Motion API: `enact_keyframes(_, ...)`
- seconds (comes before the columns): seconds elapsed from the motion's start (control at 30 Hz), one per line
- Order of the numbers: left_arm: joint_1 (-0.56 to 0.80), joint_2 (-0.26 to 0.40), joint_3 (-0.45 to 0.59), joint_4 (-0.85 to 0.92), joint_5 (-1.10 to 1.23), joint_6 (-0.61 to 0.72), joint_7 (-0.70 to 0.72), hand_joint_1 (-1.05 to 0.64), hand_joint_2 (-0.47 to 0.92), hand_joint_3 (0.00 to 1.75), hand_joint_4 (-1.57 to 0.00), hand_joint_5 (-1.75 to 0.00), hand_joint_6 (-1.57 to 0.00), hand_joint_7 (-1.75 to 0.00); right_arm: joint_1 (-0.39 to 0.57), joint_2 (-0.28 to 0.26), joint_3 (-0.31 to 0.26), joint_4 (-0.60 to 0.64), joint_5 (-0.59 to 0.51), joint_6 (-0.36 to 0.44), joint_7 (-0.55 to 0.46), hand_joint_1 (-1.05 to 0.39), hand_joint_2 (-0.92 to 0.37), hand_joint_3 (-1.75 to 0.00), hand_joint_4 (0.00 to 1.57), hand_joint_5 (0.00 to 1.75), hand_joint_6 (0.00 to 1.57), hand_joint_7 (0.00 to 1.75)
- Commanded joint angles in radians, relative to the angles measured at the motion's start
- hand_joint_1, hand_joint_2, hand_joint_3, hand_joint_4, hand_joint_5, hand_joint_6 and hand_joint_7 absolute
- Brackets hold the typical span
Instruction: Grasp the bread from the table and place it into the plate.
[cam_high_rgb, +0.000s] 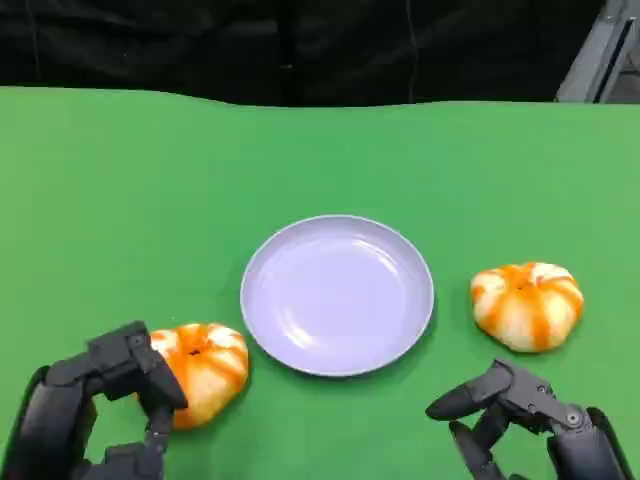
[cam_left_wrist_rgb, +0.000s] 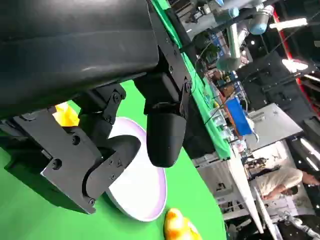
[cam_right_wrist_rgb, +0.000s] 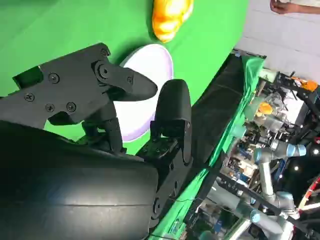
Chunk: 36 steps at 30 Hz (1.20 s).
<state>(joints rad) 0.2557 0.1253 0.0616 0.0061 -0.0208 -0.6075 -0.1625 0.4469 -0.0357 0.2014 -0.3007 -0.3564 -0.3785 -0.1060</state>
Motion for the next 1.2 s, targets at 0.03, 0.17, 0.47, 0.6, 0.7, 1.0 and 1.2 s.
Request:
enact_keyframes(0.03, 0.000, 0.010, 0.004, 0.003, -0.003, -0.010, -0.002, -0.01, 0.33, 1.40, -0.85, -1.68, -0.82, -1.47, 0.001, -0.011, -0.007, -0.012, 0.007, -0.001, 0.002, -0.20, -0.69, -0.75, 0.68, 1.51, 0.68, 1.04)
enact_keyframes(0.17, -0.004, 0.011, 0.005, 0.012, -0.001, -0.024, -0.003, -0.01, 0.33, 1.40, -0.85, -1.68, -0.82, -1.47, 0.003, -0.014, -0.003, -0.015, 0.001, 0.003, 0.006, -0.20, -0.69, -0.76, 0.69, 1.51, 0.68, 1.04)
enact_keyframes(0.47, -0.004, 0.012, 0.005, 0.013, 0.003, -0.023, 0.000, -0.01, 0.34, 1.39, -0.85, -1.68, -0.82, -1.48, 0.006, -0.013, -0.002, -0.020, 0.006, 0.009, 0.018, -0.19, -0.69, -0.76, 0.68, 1.51, 0.68, 1.04)
enact_keyframes(0.6, -0.006, 0.014, 0.007, 0.017, 0.011, -0.024, 0.003, -0.02, 0.33, 1.39, -0.85, -1.68, -0.82, -1.47, 0.006, -0.015, -0.003, -0.025, -0.005, 0.011, 0.017, -0.20, -0.68, -0.77, 0.69, 1.51, 0.68, 1.04)
enact_keyframes(0.7, -0.006, 0.013, 0.007, 0.016, 0.012, -0.023, 0.003, -0.02, 0.33, 1.39, -0.85, -1.67, -0.82, -1.47, 0.007, -0.014, -0.003, -0.026, -0.005, 0.012, 0.018, -0.20, -0.68, -0.77, 0.69, 1.51, 0.68, 1.04)
enact_keyframes(1.0, -0.008, 0.014, 0.006, 0.020, 0.006, -0.026, -0.003, -0.01, 0.33, 1.40, -0.85, -1.68, -0.82, -1.47, 0.009, -0.012, -0.001, -0.032, 0.001, 0.023, 0.020, -0.20, -0.67, -0.79, 0.68, 1.51, 0.68, 1.04)
enact_keyframes(1.2, -0.005, 0.044, 0.014, 0.027, 0.117, -0.033, 0.023, -0.15, 0.67, 0.61, -0.56, -0.83, -0.71, -0.34, 0.016, -0.012, 0.003, -0.038, -0.004, 0.019, 0.017, -0.20, -0.68, -0.79, 0.68, 1.51, 0.68, 1.04)
